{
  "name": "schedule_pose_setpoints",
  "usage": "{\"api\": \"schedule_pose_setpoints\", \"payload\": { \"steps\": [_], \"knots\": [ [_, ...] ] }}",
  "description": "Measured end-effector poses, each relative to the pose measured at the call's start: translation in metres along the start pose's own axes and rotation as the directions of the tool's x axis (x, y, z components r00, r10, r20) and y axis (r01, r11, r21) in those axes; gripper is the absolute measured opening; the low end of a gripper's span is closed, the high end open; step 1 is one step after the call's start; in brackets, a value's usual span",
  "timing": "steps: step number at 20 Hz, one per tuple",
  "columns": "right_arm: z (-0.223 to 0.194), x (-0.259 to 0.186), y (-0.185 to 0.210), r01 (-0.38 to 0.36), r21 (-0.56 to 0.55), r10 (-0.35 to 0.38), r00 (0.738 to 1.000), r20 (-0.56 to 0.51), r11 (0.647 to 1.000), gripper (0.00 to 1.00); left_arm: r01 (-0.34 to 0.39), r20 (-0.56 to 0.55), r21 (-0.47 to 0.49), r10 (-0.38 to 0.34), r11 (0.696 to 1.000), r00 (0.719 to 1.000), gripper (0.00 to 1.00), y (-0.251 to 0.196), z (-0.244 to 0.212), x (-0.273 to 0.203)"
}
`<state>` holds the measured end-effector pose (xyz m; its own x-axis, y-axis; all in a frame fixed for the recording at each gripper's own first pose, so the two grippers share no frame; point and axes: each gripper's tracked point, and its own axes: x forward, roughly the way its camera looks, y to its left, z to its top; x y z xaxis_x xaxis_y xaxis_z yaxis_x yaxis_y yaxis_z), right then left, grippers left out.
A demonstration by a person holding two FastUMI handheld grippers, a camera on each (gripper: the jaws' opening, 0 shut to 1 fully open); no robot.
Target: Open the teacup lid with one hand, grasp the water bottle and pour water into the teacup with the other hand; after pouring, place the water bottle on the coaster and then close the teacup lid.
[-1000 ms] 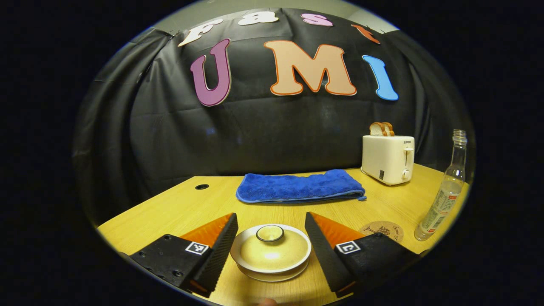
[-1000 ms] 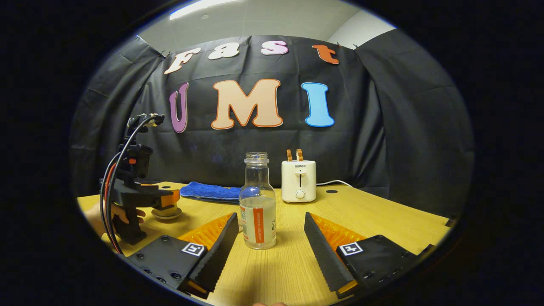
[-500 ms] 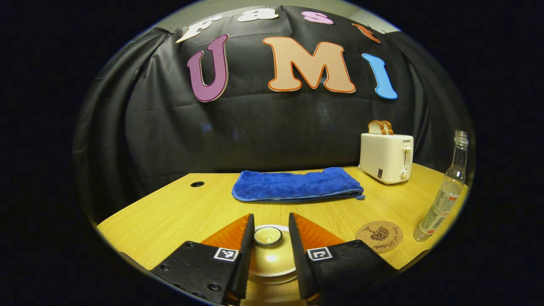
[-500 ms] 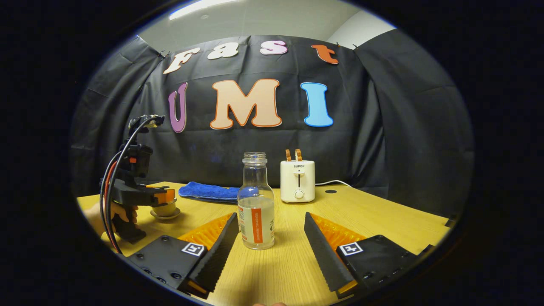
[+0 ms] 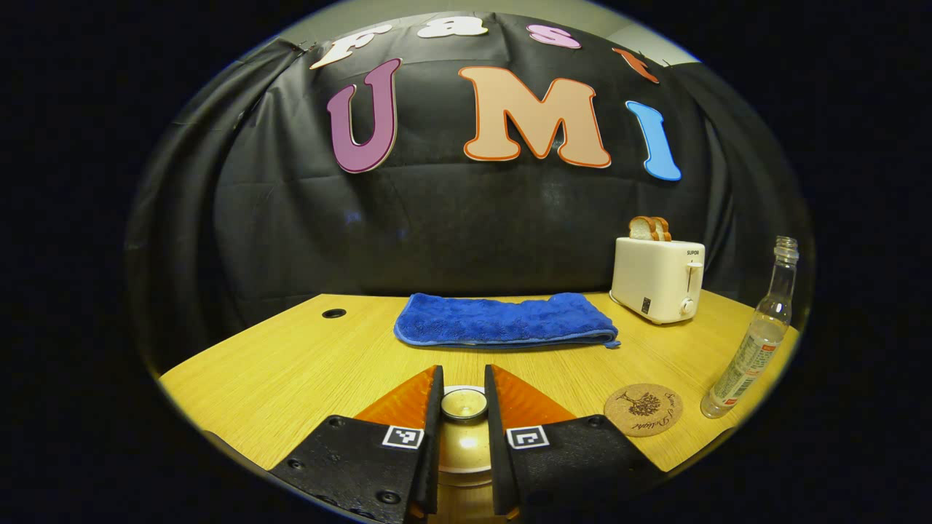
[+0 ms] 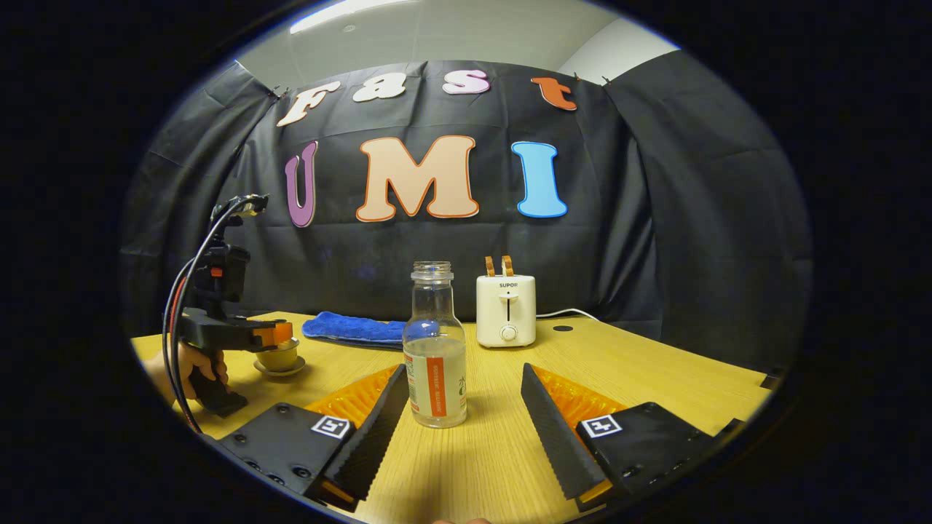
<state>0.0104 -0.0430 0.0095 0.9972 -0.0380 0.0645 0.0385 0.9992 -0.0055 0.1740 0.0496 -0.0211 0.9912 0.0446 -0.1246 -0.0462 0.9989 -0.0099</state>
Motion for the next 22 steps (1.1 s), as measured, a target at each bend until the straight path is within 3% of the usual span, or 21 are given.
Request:
{"api": "schedule_pose_setpoints", "payload": {
  "steps": [12,17,22],
  "knots": [
    [-0.001,0.0,-0.001,0.005,-0.001,-0.005,1.0,0.001,1.0,0.98,0.019,0.078,0.001,-0.019,1.0,0.997,0.27,-0.002,0.011,-0.013],
    [-0.001,0.003,-0.002,0.0,-0.001,0.0,1.0,0.001,1.0,0.98,0.019,0.142,-0.003,-0.019,1.0,0.99,0.27,-0.003,0.015,-0.049],
    [-0.002,0.003,0.005,-0.032,-0.001,0.032,0.999,-0.005,0.999,0.98,0.033,0.132,-0.018,-0.031,0.999,0.991,0.27,0.001,0.007,-0.096]
  ]
}}
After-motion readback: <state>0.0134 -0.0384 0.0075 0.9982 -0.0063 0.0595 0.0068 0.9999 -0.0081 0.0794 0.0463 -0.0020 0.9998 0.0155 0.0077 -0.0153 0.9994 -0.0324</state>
